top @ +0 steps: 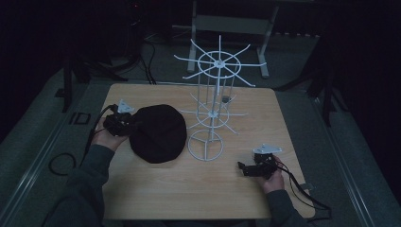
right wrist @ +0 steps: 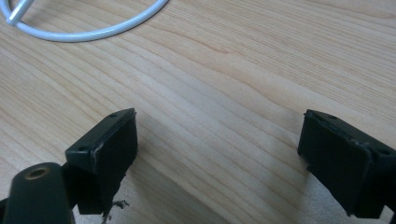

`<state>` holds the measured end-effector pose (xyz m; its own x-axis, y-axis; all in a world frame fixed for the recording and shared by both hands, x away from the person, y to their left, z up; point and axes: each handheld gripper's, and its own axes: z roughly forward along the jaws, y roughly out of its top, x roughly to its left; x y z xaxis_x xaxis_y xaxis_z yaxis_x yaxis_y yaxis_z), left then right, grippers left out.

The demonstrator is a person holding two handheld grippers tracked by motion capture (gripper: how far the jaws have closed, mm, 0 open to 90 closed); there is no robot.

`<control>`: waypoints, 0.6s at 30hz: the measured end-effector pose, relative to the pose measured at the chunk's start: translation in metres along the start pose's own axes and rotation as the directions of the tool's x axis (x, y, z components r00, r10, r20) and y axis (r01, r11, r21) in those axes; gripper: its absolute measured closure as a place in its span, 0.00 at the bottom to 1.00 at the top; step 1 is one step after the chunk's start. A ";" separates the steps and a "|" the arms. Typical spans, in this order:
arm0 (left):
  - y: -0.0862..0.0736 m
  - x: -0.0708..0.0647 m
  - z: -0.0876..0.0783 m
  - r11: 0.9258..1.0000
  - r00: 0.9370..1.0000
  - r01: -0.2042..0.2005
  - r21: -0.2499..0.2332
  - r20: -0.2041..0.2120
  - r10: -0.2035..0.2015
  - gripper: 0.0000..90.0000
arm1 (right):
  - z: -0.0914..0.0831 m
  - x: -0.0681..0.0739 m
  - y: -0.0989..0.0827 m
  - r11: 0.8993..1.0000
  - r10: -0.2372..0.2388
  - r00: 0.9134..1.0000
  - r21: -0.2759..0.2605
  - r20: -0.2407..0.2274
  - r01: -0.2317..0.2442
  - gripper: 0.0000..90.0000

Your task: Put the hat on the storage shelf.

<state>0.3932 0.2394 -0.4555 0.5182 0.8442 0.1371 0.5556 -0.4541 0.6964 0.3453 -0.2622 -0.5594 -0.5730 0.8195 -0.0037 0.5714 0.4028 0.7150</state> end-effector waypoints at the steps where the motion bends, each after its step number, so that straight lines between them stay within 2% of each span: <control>1: 0.001 0.002 0.003 1.000 1.000 -0.006 0.006 -0.001 0.006 0.64 | 0.000 0.000 0.000 1.000 0.000 1.000 0.000 0.000 0.000 0.13; 3: 0.001 0.002 0.004 1.000 1.000 -0.016 0.010 0.000 0.016 0.63 | 0.000 0.000 0.000 1.000 0.000 1.000 0.000 0.000 0.000 0.13; 4: 0.000 0.004 0.007 0.999 0.999 -0.048 0.026 -0.005 0.048 0.63 | 0.000 0.000 0.000 1.000 0.000 1.000 0.000 0.000 0.000 0.13; 5: 0.000 0.004 0.007 0.999 0.999 -0.048 0.026 -0.005 0.048 0.62 | 0.000 0.000 0.000 1.000 0.000 1.000 0.000 0.000 0.000 0.13; 6: -0.001 0.007 0.009 0.996 0.997 -0.071 0.047 -0.012 0.072 0.61 | 0.000 0.000 0.000 1.000 0.000 1.000 0.000 0.000 0.000 0.13; 10: -0.002 0.008 0.011 0.990 0.992 -0.123 0.064 -0.005 0.124 0.56 | 0.000 0.000 0.000 1.000 0.000 1.000 0.000 0.000 0.000 0.13; 14: -0.004 0.007 0.015 0.979 0.984 -0.177 0.096 0.006 0.177 0.51 | 0.000 0.000 0.000 1.000 0.001 1.000 0.000 0.000 -0.001 0.13; 18: -0.009 0.006 0.020 0.963 0.972 -0.234 0.130 0.026 0.233 0.47 | 0.000 0.000 0.000 1.000 0.001 1.000 0.000 0.000 -0.001 0.13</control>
<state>0.4041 0.2425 -0.4746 0.6498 0.7077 0.2773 0.4986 -0.6722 0.5473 0.3453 -0.2622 -0.5594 -0.5727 0.8198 -0.0031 0.5716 0.4021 0.7153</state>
